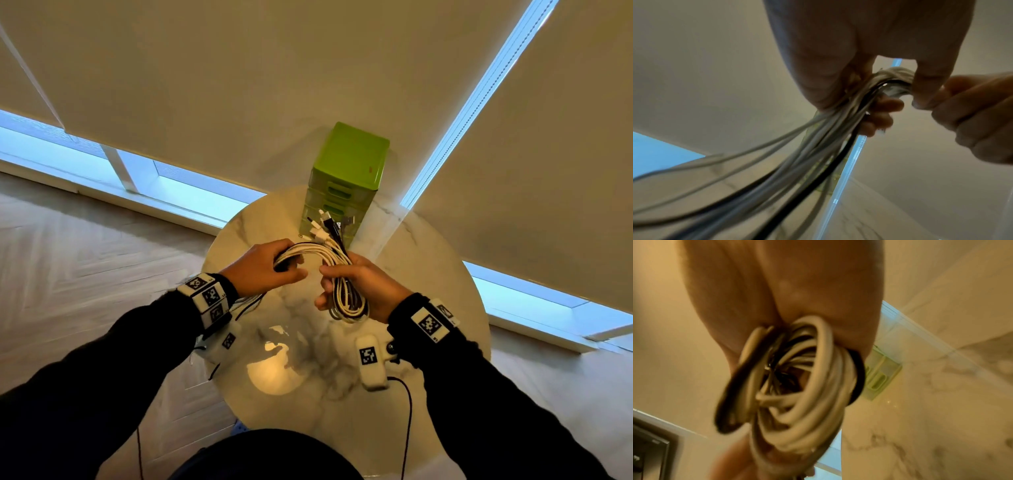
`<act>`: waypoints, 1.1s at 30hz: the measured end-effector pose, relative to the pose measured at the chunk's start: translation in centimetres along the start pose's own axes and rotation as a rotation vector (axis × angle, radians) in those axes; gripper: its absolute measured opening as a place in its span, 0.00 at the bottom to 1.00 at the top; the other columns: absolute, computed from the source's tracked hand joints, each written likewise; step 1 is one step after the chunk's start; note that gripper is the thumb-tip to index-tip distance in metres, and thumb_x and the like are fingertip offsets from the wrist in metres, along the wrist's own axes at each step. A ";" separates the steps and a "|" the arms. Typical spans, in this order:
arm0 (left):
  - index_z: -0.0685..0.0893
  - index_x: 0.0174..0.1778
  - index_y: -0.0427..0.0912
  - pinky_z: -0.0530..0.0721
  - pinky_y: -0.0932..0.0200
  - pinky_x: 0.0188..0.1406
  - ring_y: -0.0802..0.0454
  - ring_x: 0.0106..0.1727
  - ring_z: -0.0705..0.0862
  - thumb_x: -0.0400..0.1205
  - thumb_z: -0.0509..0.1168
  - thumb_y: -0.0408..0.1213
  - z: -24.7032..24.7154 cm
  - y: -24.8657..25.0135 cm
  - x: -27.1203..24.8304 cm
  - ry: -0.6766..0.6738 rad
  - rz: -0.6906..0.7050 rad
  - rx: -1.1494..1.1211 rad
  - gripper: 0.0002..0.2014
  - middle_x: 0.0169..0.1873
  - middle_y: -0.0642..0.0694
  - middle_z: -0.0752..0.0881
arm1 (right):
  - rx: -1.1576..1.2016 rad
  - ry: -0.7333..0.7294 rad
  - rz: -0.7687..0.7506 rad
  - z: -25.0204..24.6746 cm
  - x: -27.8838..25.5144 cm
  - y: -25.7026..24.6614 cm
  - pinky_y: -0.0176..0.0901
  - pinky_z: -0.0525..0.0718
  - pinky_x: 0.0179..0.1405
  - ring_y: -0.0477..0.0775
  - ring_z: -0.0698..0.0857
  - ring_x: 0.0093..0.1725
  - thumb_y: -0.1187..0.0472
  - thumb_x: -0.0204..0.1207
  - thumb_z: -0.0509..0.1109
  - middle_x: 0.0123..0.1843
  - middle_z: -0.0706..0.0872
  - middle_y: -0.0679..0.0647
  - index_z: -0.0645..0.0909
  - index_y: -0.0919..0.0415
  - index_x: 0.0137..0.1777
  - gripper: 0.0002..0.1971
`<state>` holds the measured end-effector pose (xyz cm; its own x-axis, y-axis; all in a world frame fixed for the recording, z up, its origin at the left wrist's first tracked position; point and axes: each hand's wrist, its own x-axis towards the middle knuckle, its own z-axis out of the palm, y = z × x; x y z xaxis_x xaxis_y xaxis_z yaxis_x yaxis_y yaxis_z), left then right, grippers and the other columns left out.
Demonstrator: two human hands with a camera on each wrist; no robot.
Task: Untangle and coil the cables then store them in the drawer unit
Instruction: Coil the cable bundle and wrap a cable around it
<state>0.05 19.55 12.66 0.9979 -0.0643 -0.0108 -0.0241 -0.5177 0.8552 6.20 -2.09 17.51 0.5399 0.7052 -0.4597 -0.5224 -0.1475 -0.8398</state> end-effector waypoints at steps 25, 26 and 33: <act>0.87 0.61 0.34 0.89 0.53 0.45 0.44 0.45 0.89 0.91 0.55 0.40 4.3 4.3 0.9 0.227 -0.546 -1.250 0.18 0.49 0.36 0.91 | -0.650 0.188 -0.175 1.4 2.0 4.1 0.47 0.83 0.43 0.38 0.86 0.33 0.45 0.57 0.90 0.44 0.93 0.47 0.86 0.48 0.55 0.27; 0.87 0.61 0.34 0.90 0.54 0.43 0.45 0.44 0.90 0.91 0.55 0.40 4.4 4.3 1.0 0.209 -0.548 -1.249 0.18 0.47 0.38 0.92 | -0.640 0.182 -0.155 1.4 2.0 4.0 0.47 0.84 0.42 0.38 0.86 0.31 0.48 0.59 0.90 0.41 0.93 0.47 0.88 0.50 0.52 0.23; 0.87 0.68 0.38 0.76 0.40 0.77 0.43 0.70 0.84 0.89 0.59 0.46 4.4 4.5 1.2 0.116 -0.586 -1.171 0.20 0.65 0.39 0.88 | -0.447 0.187 -0.043 2.3 1.5 4.1 0.44 0.86 0.34 0.56 0.85 0.26 0.66 0.73 0.78 0.31 0.88 0.64 0.89 0.71 0.47 0.07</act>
<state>0.84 13.37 14.25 0.8429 0.0192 -0.5378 0.4198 0.6018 0.6794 3.34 -0.02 14.00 0.6858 0.5861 -0.4314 -0.1848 -0.4331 -0.8822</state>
